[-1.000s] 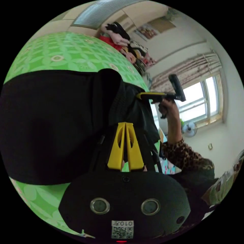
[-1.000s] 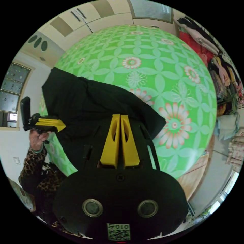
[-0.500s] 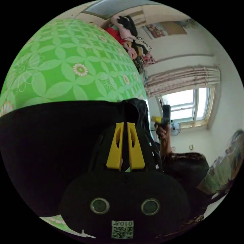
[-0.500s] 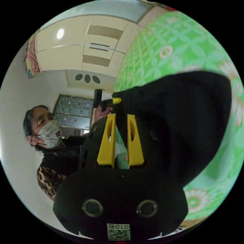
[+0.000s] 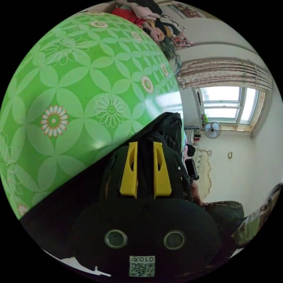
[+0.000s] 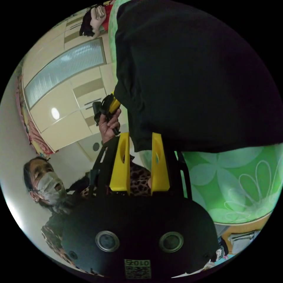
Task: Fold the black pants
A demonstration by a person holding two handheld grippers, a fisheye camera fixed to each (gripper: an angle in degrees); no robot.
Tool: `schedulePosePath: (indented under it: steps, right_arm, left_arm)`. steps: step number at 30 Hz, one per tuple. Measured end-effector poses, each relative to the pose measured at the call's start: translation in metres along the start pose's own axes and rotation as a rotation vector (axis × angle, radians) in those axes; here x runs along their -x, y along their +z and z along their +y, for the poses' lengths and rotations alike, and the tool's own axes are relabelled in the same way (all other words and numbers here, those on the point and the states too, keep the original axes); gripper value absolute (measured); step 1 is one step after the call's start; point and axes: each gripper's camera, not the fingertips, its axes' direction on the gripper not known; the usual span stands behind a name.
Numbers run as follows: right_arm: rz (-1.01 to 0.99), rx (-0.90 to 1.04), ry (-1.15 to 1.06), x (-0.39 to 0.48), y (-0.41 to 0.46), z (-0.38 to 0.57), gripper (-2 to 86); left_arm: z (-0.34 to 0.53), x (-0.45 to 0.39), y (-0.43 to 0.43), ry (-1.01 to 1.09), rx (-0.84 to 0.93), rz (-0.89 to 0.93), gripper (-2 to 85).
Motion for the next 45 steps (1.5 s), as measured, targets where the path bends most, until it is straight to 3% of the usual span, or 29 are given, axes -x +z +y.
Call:
schedulePosePath:
  steps: [3,6,9,13,17,23,30,33,36,41,45]
  right_arm:
    - [0.077,-0.077,0.003,-0.006,0.007,0.000,6.9]
    - [0.084,-0.124,0.010,-0.010,0.007,0.002,4.0]
    - [0.053,-0.179,-0.083,0.003,0.003,0.018,5.7]
    - [-0.004,-0.097,0.028,-0.015,0.037,0.010,11.8]
    - [-0.061,-0.146,0.125,-0.052,0.064,-0.005,10.1]
    - [-0.085,-0.136,0.051,-0.067,0.081,-0.007,5.1]
    - [0.027,-0.074,-0.019,-0.068,0.099,0.003,4.1]
    - [0.041,-0.057,0.024,-0.101,0.118,-0.002,4.6]
    - [-0.098,-0.045,0.023,-0.124,0.137,0.002,5.4]
    - [-0.297,0.181,-0.249,-0.118,0.182,0.016,4.1]
    - [-0.124,0.443,-0.452,-0.084,0.241,0.001,4.6]
  left_arm:
    - [-0.011,0.008,0.008,0.038,0.044,-0.064,1.3]
    - [-0.009,0.011,-0.003,0.049,0.014,-0.008,0.4]
    - [0.005,0.019,-0.024,0.034,-0.025,0.081,0.4]
    - [0.006,0.035,-0.031,-0.003,-0.014,0.151,1.6]
    - [-0.002,0.027,-0.030,0.021,-0.007,0.150,2.7]
    - [-0.017,0.021,0.000,0.113,0.104,-0.060,1.1]
    - [0.020,0.022,-0.022,0.191,0.046,-0.092,-0.2]
    - [0.017,0.060,-0.015,0.127,0.060,0.058,-0.2]
    - [0.026,0.077,-0.031,0.112,0.043,0.181,-0.1]
    - [0.075,0.099,-0.096,0.114,-0.141,0.336,-0.1]
    - [0.183,0.150,-0.164,0.022,-0.381,0.350,0.2]
